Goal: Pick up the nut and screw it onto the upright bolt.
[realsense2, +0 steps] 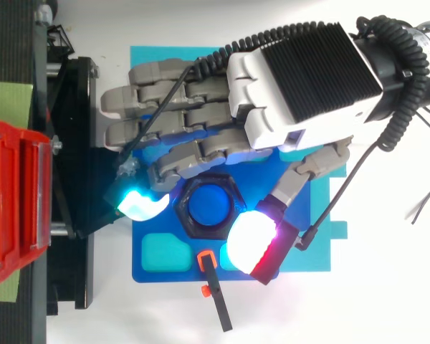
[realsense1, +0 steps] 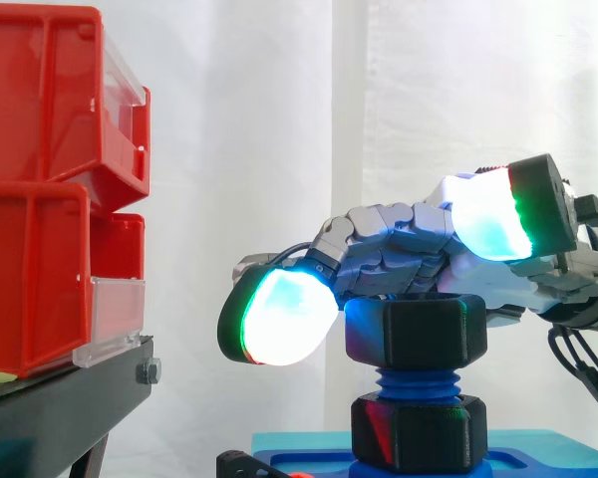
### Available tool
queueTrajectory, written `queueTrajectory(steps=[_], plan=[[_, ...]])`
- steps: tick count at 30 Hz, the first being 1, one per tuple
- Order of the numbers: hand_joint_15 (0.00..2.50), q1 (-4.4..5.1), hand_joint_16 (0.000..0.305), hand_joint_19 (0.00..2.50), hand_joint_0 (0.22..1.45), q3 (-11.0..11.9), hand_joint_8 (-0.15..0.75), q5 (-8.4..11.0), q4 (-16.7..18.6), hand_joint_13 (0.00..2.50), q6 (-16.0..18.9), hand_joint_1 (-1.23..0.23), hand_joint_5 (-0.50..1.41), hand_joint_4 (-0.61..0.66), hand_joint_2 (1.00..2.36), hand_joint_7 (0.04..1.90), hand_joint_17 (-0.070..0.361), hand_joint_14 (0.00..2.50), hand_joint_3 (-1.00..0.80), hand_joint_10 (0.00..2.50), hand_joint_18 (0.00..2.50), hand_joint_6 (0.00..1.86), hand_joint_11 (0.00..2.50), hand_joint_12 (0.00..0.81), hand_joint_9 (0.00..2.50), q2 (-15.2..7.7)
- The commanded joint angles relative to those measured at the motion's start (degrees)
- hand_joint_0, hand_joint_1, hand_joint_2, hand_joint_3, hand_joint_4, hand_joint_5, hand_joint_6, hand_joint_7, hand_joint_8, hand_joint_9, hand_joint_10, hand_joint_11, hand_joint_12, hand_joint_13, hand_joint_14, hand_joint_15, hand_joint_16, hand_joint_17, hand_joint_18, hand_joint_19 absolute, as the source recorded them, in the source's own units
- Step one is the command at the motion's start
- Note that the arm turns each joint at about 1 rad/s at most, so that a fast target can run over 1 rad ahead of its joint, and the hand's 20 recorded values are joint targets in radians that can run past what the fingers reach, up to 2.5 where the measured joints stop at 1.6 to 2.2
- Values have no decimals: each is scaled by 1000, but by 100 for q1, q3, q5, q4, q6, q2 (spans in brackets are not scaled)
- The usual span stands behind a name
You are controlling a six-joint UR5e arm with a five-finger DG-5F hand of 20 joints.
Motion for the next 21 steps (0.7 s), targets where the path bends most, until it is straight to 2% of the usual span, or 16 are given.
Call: queueTrajectory(steps=[1, 14, 21], plan=[[0, -3, 41, 0, 444, 0, 208, -1, 0, 0, 1, -88, -180, 153, 1000, 743, 92, 0, -500, 0, 0, 502, 0, 322, 191, -2], [0, -11, 37, 0, 453, 0, 228, -37, 27, 5, 10, -112, -138, 192, 1000, 1044, 82, 0, -500, 0, 0, 503, 0, 303, 263, -2], [0, -38, 35, 0, 455, 0, 232, -81, 71, 41, 27, -133, -121, 169, 1000, 1127, 78, 0, -500, 0, 0, 503, 0, 296, 293, -2]])
